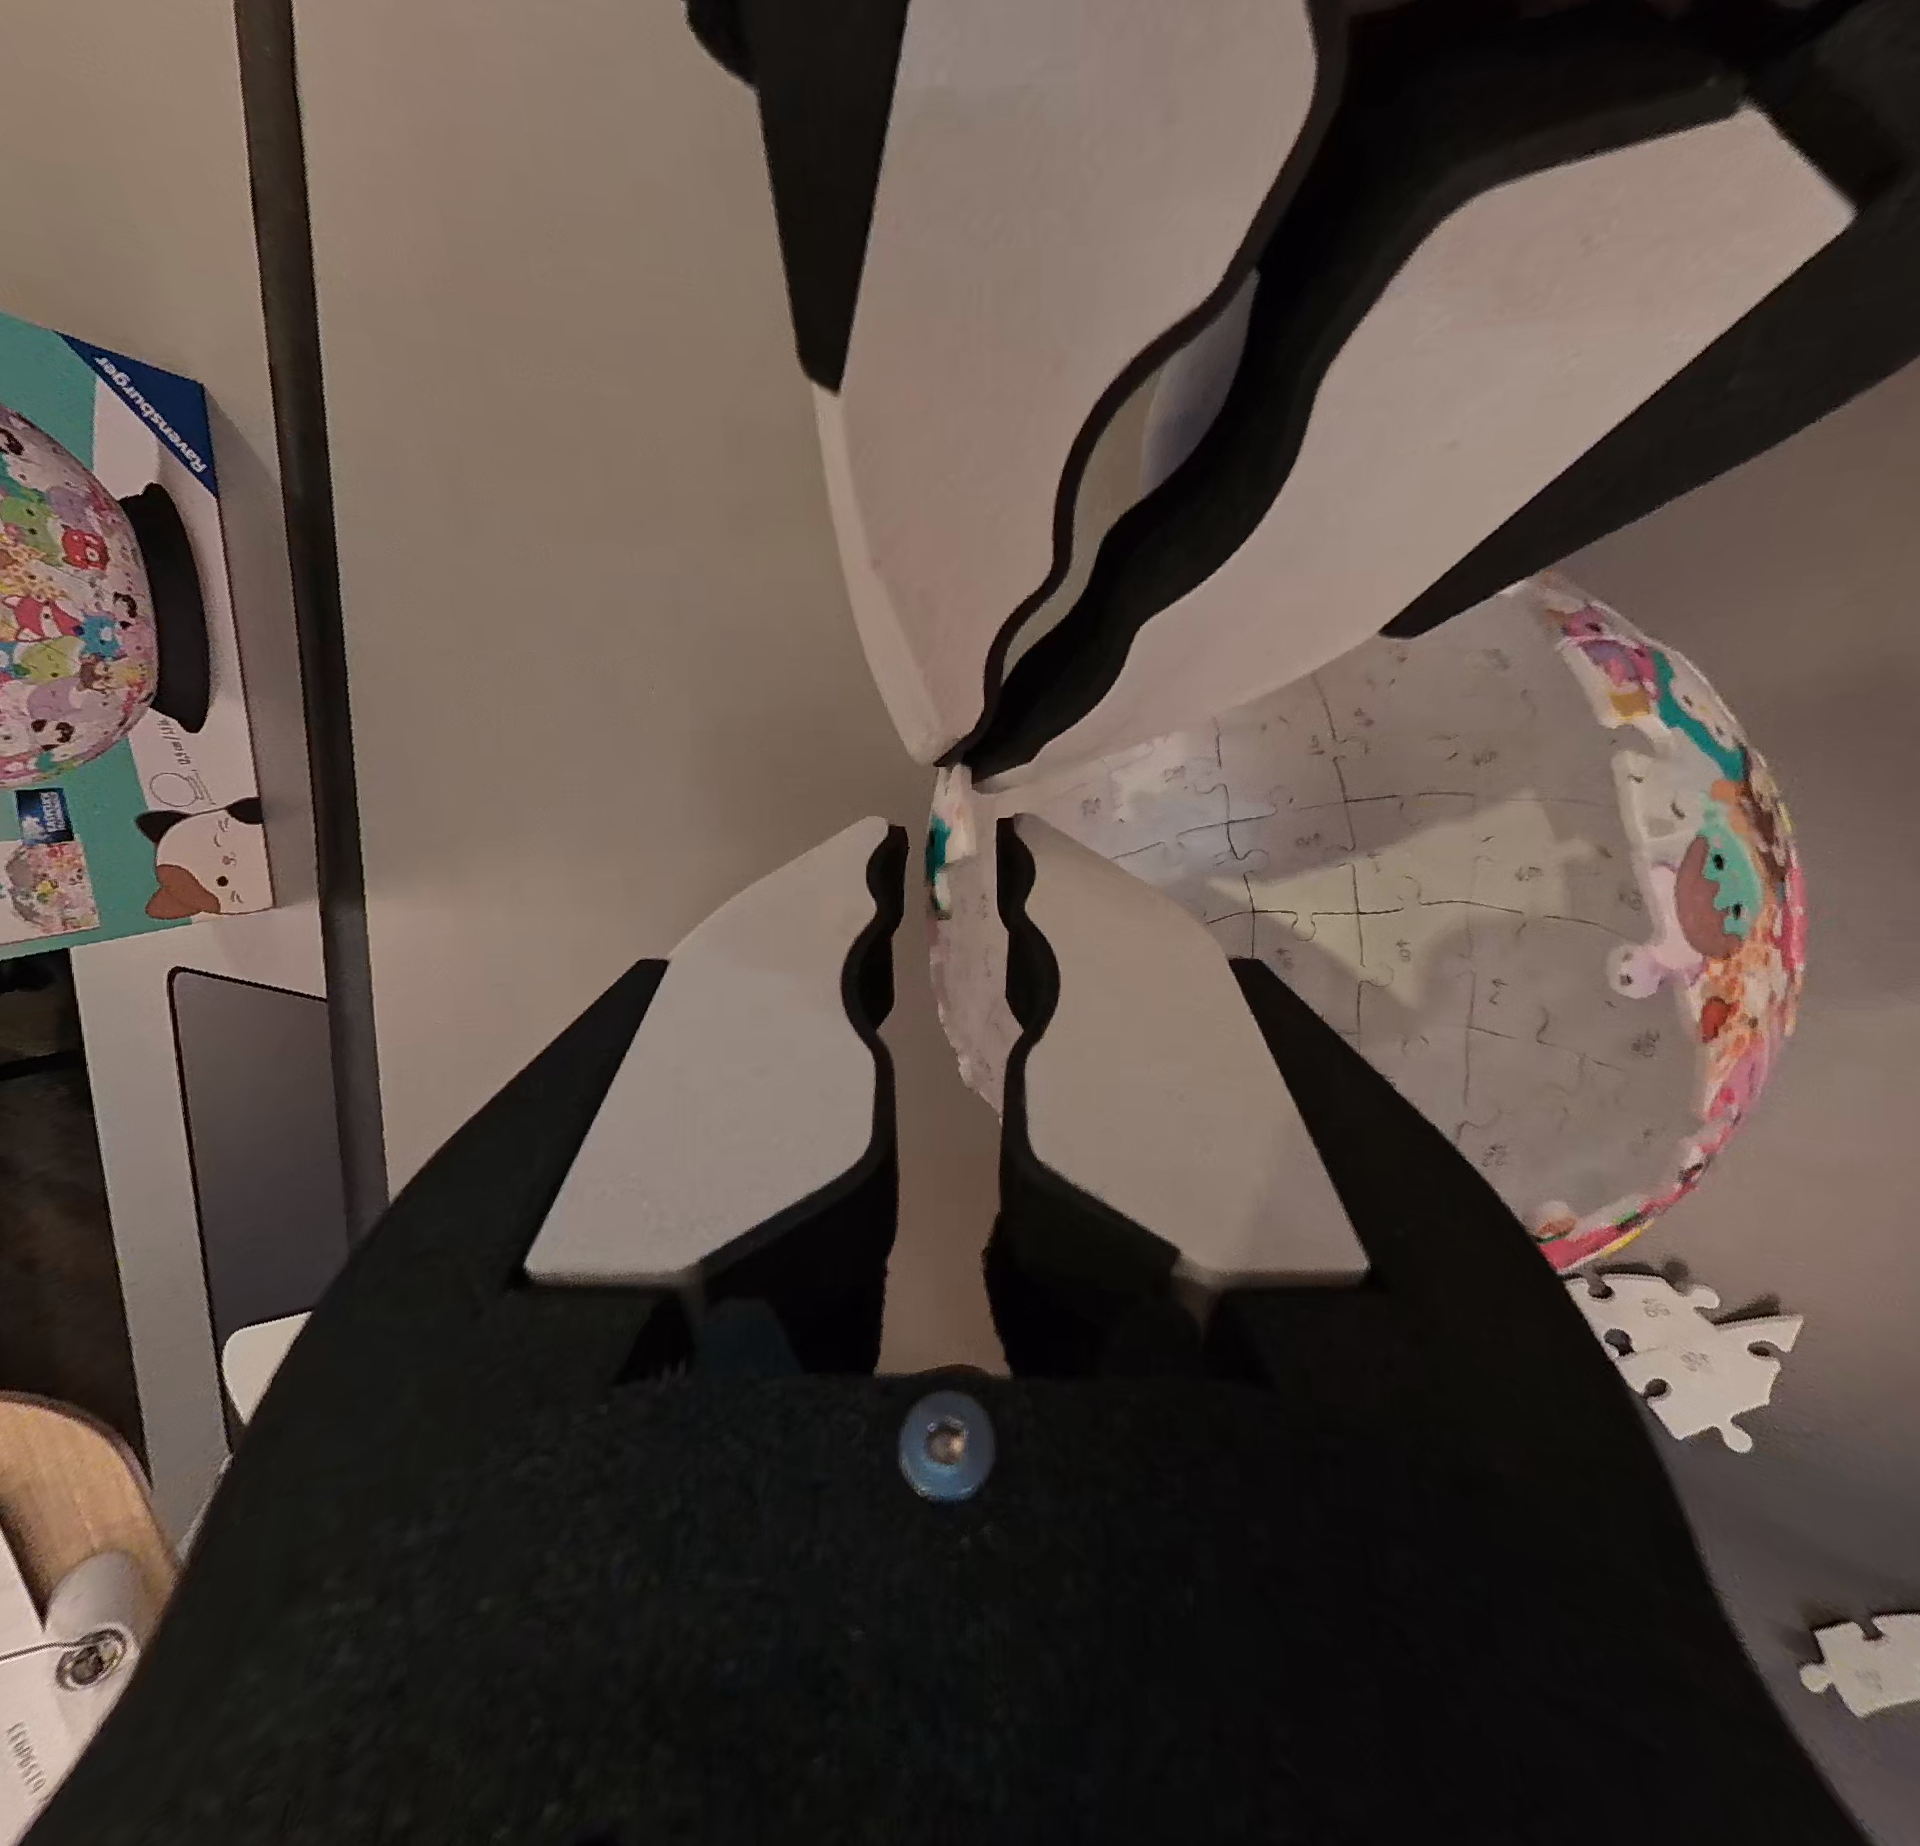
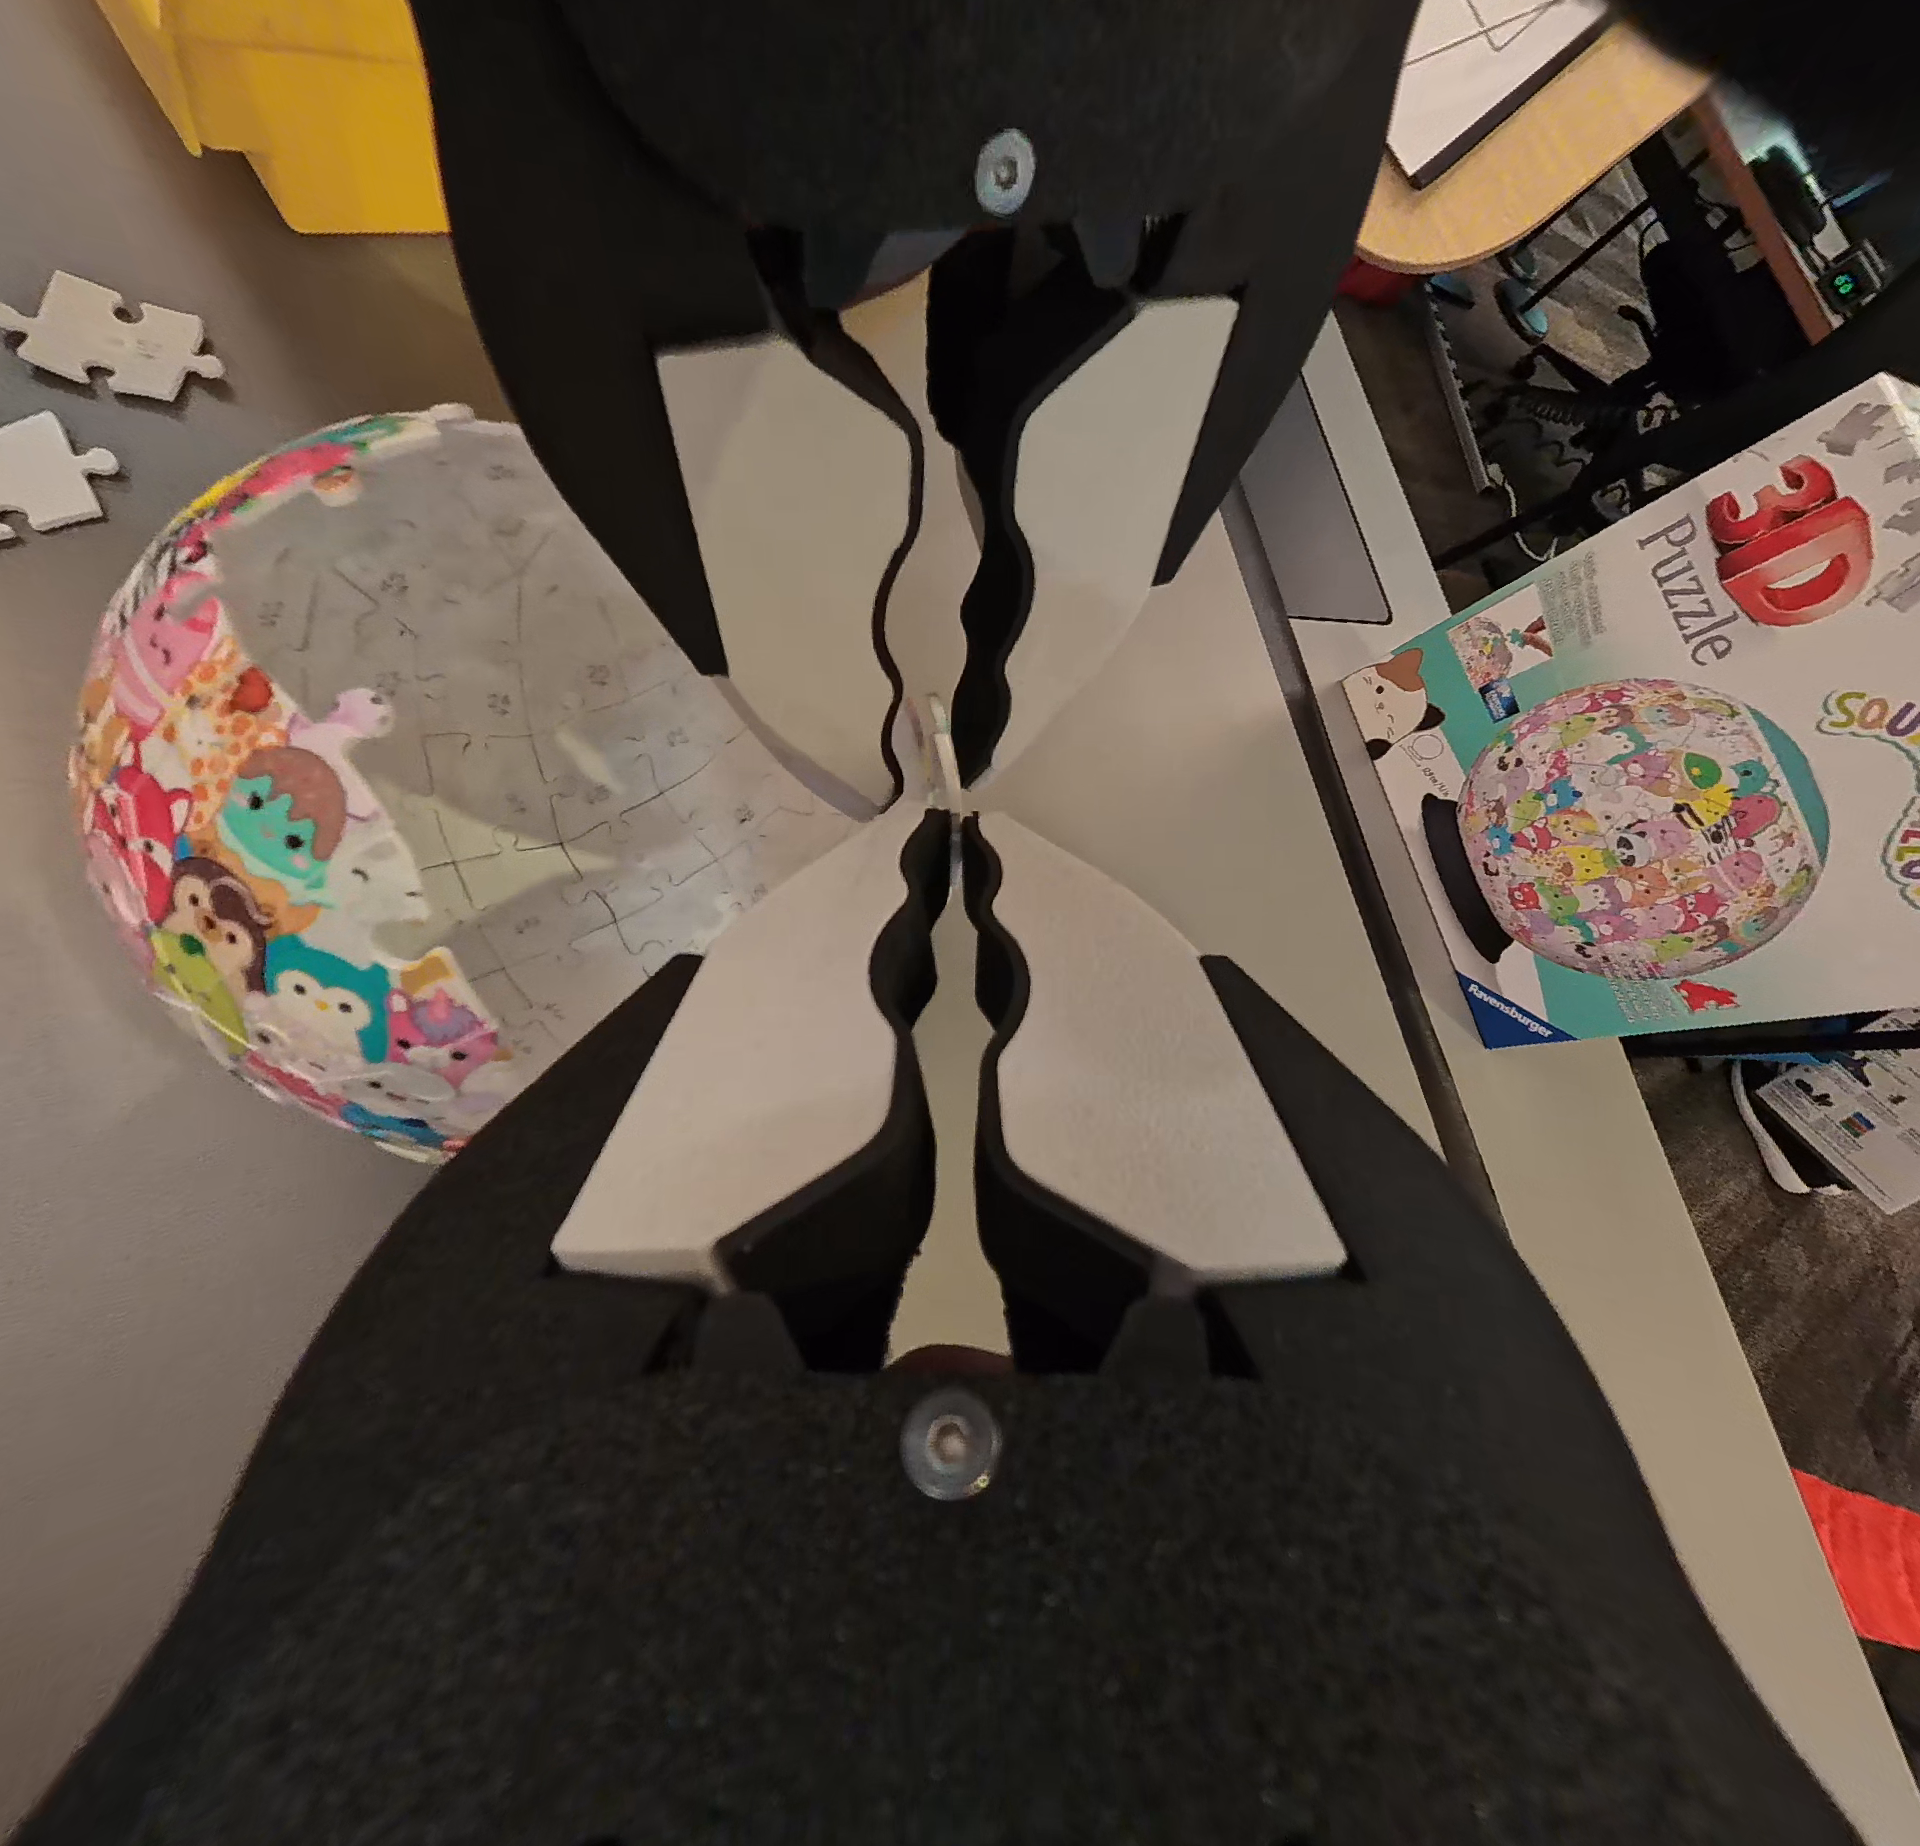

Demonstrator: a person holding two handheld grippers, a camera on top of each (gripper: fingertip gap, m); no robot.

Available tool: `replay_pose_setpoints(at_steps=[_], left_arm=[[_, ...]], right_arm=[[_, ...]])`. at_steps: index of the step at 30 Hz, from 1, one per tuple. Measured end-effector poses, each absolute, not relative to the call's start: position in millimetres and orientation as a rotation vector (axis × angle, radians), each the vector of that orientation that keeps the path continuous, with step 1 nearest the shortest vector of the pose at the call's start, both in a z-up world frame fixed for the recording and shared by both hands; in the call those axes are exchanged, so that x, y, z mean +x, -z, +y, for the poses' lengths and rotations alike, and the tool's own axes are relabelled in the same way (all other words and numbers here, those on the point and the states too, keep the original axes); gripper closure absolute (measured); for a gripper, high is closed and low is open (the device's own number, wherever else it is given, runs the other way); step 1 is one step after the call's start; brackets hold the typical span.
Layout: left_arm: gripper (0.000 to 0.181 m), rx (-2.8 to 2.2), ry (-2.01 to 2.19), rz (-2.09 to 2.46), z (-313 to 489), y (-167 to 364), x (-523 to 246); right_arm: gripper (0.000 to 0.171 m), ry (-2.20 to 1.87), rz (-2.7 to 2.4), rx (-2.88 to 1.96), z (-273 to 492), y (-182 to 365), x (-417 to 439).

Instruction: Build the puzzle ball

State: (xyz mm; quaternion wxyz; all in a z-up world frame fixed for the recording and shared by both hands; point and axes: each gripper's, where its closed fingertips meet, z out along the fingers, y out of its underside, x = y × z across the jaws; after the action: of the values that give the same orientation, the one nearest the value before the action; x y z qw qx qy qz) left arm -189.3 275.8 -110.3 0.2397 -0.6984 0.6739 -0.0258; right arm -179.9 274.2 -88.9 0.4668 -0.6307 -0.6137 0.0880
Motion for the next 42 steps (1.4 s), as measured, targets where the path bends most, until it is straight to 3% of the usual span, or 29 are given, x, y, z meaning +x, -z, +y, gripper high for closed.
replay_pose_setpoints(at_steps=[24,30,35,42], left_arm=[[0.177,-1.892,0.037,1.858,276.1,112.6,-190.4],[0.167,-1.862,0.076,1.821,275.1,100.0,-188.5],[0.178,-1.828,0.078,1.834,273.5,96.9,-189.0],[0.179,-1.764,0.091,1.833,274.6,95.8,-186.8]], right_arm=[[0.169,-0.211,-1.515,-1.594,270.0,88.8,-177.3],[0.169,-0.198,-1.515,-1.607,270.7,88.0,-175.9],[0.169,-0.196,-1.509,-1.606,270.5,86.0,-176.8],[0.169,-0.214,-1.482,-1.568,271.8,84.0,-175.5]])
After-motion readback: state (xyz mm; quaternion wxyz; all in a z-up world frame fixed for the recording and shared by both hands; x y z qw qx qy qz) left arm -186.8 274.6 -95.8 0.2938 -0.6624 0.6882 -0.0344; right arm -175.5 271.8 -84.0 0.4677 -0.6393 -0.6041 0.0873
